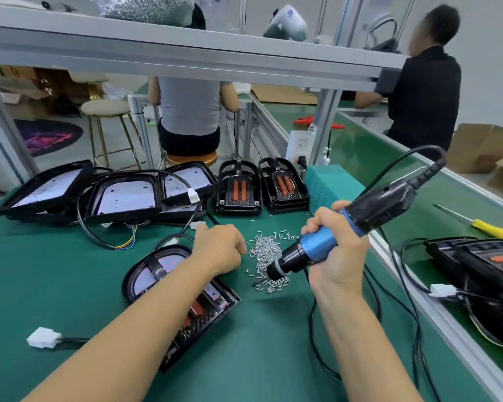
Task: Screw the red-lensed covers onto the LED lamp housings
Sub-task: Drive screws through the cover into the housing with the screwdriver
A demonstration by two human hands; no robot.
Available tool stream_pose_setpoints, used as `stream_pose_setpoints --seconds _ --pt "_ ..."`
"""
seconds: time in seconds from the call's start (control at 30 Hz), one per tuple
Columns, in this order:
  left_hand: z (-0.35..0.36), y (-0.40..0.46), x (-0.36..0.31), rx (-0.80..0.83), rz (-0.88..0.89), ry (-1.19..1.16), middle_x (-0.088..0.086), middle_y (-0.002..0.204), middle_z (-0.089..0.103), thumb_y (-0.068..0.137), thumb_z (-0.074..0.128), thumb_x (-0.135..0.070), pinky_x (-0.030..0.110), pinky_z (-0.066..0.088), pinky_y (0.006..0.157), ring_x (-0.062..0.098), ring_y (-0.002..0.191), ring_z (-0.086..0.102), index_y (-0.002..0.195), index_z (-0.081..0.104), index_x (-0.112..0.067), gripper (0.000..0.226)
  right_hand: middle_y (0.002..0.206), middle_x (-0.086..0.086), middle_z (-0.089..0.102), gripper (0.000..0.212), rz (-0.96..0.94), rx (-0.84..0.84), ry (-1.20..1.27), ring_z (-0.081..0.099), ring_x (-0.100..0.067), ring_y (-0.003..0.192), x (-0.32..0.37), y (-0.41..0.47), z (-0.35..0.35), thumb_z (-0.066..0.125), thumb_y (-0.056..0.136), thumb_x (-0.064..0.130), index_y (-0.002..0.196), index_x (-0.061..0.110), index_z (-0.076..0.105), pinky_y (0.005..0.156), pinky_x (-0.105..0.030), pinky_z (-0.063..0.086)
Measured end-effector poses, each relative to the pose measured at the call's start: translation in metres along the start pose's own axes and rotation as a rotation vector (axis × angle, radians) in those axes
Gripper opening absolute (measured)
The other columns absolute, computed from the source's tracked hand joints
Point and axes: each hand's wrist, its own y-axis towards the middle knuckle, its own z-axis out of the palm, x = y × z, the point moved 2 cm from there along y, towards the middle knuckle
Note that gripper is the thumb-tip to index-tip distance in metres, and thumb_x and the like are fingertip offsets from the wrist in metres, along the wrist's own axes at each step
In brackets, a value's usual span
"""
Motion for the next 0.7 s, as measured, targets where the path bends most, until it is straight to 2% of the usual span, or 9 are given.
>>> stream_pose_setpoints --seconds 0.07,0.17,0.33,0.43,0.53,0.6,0.67,0.7 --pt "-0.001 0.000 0.009 -0.012 -0.036 0.047 -0.017 0.079 0.061 0.078 0.068 -0.009 0.035 0.018 0.107 0.010 0.099 0.060 0.085 0.071 -0.022 0.015 0.054 0.000 0.048 0.026 -0.002 -0.007 -0.002 0.048 -0.017 0.048 -0.001 0.000 -0.001 0.062 0.068 0.001 0.065 0.026 0.058 0.052 -0.025 0.044" --pt "0.004 -0.002 0.011 0.038 -0.039 0.084 -0.014 0.089 0.070 0.076 0.073 -0.017 0.034 0.019 0.098 0.011 0.096 0.060 0.090 0.074 -0.024 0.016 0.053 0.000 0.047 0.026 0.000 -0.003 0.002 0.048 -0.017 0.047 -0.003 0.000 0.000 0.062 0.067 0.001 0.064 0.027 0.058 0.051 -0.024 0.043" --pt "0.007 0.000 0.004 0.054 -0.013 0.164 -0.004 0.090 0.074 0.077 0.071 -0.020 0.036 0.024 0.091 0.017 0.090 0.063 0.077 0.070 -0.024 0.005 0.053 0.002 0.048 0.028 0.007 0.019 0.006 0.049 -0.015 0.047 -0.003 -0.002 0.004 0.062 0.068 0.001 0.062 0.029 0.060 0.051 -0.023 0.044" --pt "0.009 0.001 -0.001 0.035 -0.010 0.250 0.001 0.087 0.072 0.085 0.058 -0.010 0.039 0.025 0.103 0.025 0.081 0.059 0.067 0.055 -0.019 0.020 0.053 0.001 0.048 0.028 0.001 0.019 -0.002 0.048 -0.016 0.047 -0.002 -0.002 0.005 0.062 0.068 0.001 0.063 0.028 0.059 0.050 -0.024 0.044" --pt "0.010 -0.002 -0.002 0.030 0.015 0.297 -0.001 0.067 0.055 0.087 0.044 -0.003 0.042 0.024 0.109 0.026 0.071 0.047 0.060 0.036 -0.018 0.032 0.053 0.000 0.047 0.026 -0.004 0.012 -0.003 0.048 -0.016 0.047 0.001 -0.004 0.007 0.062 0.068 0.001 0.063 0.027 0.059 0.050 -0.025 0.044" --pt "0.007 -0.005 -0.001 0.017 0.050 0.211 0.001 0.072 0.058 0.088 0.041 -0.004 0.042 0.029 0.106 0.029 0.073 0.047 0.062 0.037 -0.015 0.029 0.053 0.000 0.047 0.024 -0.006 0.012 0.021 0.048 -0.016 0.048 0.005 -0.005 0.008 0.062 0.068 0.002 0.067 0.025 0.058 0.050 -0.024 0.044" --pt "-0.002 -0.010 0.002 -0.044 0.062 -0.115 0.004 0.086 0.067 0.088 0.049 -0.006 0.036 0.043 0.092 0.028 0.077 0.056 0.070 0.056 -0.011 0.020 0.054 0.000 0.048 0.022 -0.004 0.013 0.066 0.047 -0.015 0.048 0.010 -0.005 0.010 0.060 0.068 0.001 0.073 0.022 0.055 0.051 -0.024 0.044" --pt "-0.007 -0.015 0.004 -0.080 0.061 -0.318 0.003 0.082 0.068 0.087 0.056 -0.007 0.032 0.048 0.081 0.023 0.075 0.059 0.075 0.063 -0.010 0.014 0.055 0.001 0.048 0.023 -0.002 0.013 0.089 0.047 -0.015 0.049 0.012 -0.005 0.011 0.060 0.067 0.001 0.076 0.021 0.053 0.051 -0.024 0.044"
